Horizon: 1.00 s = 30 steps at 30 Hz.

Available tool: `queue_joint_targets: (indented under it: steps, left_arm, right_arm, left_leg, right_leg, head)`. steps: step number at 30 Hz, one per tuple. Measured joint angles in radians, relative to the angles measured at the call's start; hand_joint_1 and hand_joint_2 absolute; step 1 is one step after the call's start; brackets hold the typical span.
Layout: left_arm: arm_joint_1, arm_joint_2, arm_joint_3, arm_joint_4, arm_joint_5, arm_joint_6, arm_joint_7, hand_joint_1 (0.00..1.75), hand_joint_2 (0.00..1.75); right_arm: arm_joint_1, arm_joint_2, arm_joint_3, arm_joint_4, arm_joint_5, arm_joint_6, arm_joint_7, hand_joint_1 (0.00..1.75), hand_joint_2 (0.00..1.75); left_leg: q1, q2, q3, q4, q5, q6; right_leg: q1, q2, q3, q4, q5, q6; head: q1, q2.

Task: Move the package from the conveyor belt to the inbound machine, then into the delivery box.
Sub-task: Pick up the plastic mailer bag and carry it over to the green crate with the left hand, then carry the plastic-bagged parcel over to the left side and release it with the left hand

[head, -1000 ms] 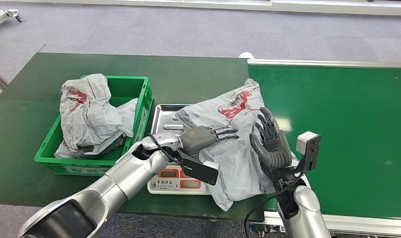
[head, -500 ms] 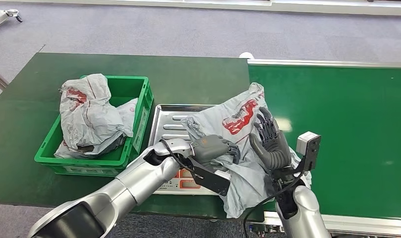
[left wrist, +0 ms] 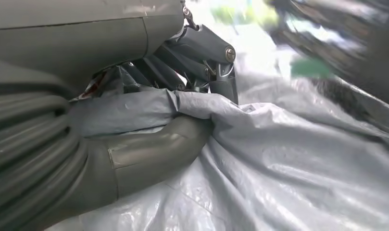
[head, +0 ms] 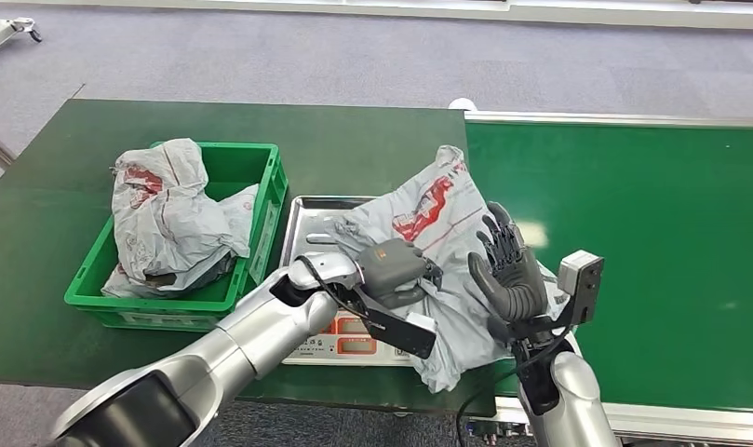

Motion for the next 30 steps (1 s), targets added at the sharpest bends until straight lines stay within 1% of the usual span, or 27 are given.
queue_joint_targets:
  steps: [2,4,6,8,12,18,23,30]
  left_arm:
    - [-0.026,0.037,0.000,-0.052,-0.068,0.045,0.066,1.75,1.75]
    - [-0.052,0.076,0.002,-0.117,-0.116,0.053,0.108,1.75,1.75]
    - [-0.067,0.105,0.007,-0.173,-0.136,0.045,0.122,1.75,1.75]
    - [-0.072,0.123,0.011,-0.211,-0.147,0.040,0.128,1.75,1.75]
    - [-0.072,0.139,0.015,-0.256,-0.163,0.037,0.132,1.75,1.75]
    - [-0.071,0.150,0.017,-0.280,-0.175,0.041,0.135,1.75,1.75]
    - [-0.072,0.173,0.023,-0.329,-0.272,0.089,0.184,1.75,1.75]
    - [-0.073,0.214,0.065,-0.451,-0.360,0.065,0.215,1.75,1.75]
  right_arm:
    - [0.017,0.002,-0.005,-0.012,0.002,0.005,-0.005,0.00,1.75]
    - [0.035,0.004,-0.010,-0.024,0.005,0.013,-0.011,0.00,1.75]
    - [0.047,0.006,-0.013,-0.032,0.009,0.018,-0.014,0.00,1.75]
    - [0.052,0.008,-0.014,-0.038,0.010,0.019,-0.014,0.00,1.75]
    - [0.054,0.013,-0.015,-0.043,0.010,0.021,-0.014,0.00,1.75]
    - [0.056,0.015,-0.015,-0.047,0.010,0.023,-0.015,0.00,1.75]
    - [0.069,0.018,-0.017,-0.054,0.013,0.031,-0.020,0.00,1.75]
    - [0.092,0.026,-0.031,-0.077,0.019,0.048,-0.032,0.00,1.75]
  left_leg:
    - [0.000,0.000,0.000,0.000,0.000,0.000]
    - [0.000,0.000,0.000,0.000,0.000,0.000]
    - [0.000,0.000,0.000,0.000,0.000,0.000]
    - [0.000,0.000,0.000,0.000,0.000,0.000]
    - [0.000,0.000,0.000,0.000,0.000,0.000]
    - [0.000,0.000,0.000,0.000,0.000,0.000]
    - [0.000,0.000,0.000,0.000,0.000,0.000]
    - [0.000,0.000,0.000,0.000,0.000,0.000]
  right_leg:
    - [0.001,0.000,0.000,0.000,0.000,0.000]
    - [0.001,0.000,0.000,0.000,0.000,0.000]
    - [0.001,0.000,0.000,0.000,0.000,0.000]
    - [0.001,0.000,0.000,0.000,0.000,0.000]
    - [0.000,0.000,0.000,0.000,0.000,0.000]
    - [0.000,0.000,0.000,0.000,0.000,0.000]
    - [0.000,0.000,0.000,0.000,0.000,0.000]
    - [0.001,0.000,0.000,0.000,0.000,0.000]
  head:
    - [0.000,0.000]
    - [0.000,0.000]
    - [0.000,0.000]
    - [0.000,0.000]
    - [0.000,0.000]
    - [0.000,0.000]
    - [0.000,0.000]
    - [0.000,0.000]
